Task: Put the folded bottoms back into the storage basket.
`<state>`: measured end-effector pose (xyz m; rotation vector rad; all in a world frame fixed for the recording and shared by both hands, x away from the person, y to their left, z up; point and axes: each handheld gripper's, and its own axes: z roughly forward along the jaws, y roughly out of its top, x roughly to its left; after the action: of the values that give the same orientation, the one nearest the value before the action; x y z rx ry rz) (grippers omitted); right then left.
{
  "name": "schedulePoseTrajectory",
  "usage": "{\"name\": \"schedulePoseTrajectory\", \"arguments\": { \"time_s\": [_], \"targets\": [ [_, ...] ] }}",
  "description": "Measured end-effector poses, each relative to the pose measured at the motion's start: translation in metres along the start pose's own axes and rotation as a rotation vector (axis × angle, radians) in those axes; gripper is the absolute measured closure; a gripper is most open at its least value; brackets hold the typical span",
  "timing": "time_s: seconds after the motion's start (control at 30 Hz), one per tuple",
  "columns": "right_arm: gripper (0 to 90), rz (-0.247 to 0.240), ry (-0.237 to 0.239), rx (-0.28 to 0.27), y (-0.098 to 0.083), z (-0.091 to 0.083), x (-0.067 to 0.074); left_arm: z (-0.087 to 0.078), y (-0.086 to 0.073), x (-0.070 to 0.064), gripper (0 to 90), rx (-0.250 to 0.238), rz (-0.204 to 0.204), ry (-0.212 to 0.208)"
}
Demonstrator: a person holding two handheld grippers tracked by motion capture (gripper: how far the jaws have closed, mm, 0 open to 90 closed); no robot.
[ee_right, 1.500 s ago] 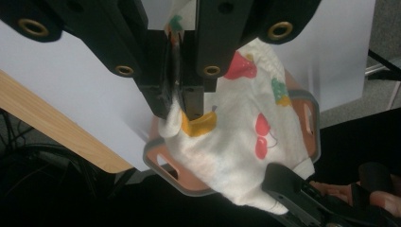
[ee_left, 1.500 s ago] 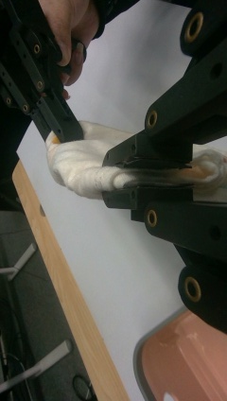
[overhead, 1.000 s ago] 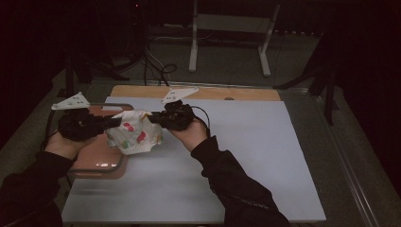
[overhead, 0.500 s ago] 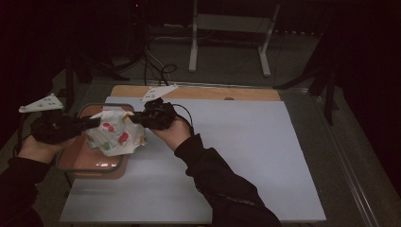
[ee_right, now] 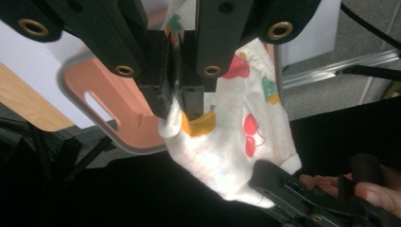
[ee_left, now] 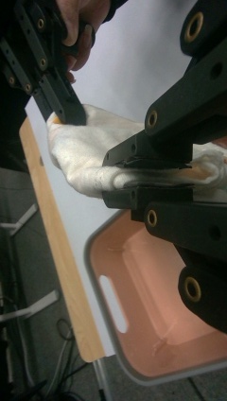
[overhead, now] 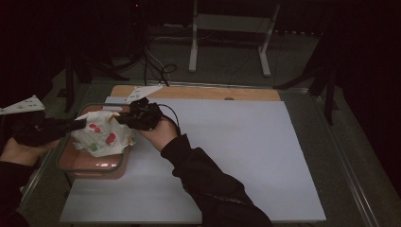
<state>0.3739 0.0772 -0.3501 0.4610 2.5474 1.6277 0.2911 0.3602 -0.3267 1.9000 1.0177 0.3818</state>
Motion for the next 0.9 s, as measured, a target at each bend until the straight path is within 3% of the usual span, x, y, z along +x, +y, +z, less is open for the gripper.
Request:
{"name": "schedulePoseTrajectory", "arguments": {
  "time_s": [0.6,0.7,0.77,0.9],
  "targets": [
    [85.5,0.015,0.002,0.01,0.006,0.04,0.021,-0.017,-0.013,0.026,82.8,0.028,-0.031,0.025],
    [85.5,-0.007,0.019,0.011,0.004,0.046,0.024,-0.017,-0.017,0.031,82.7,0.03,-0.037,0.026],
    [85.5,0.036,0.006,0.016,0.003,0.051,0.029,-0.015,-0.022,0.036,82.7,0.034,-0.04,0.024],
    [85.5,0.035,0.0,0.017,-0.004,0.057,0.028,-0.011,-0.029,0.042,82.7,0.034,-0.042,0.006]
  ]
}}
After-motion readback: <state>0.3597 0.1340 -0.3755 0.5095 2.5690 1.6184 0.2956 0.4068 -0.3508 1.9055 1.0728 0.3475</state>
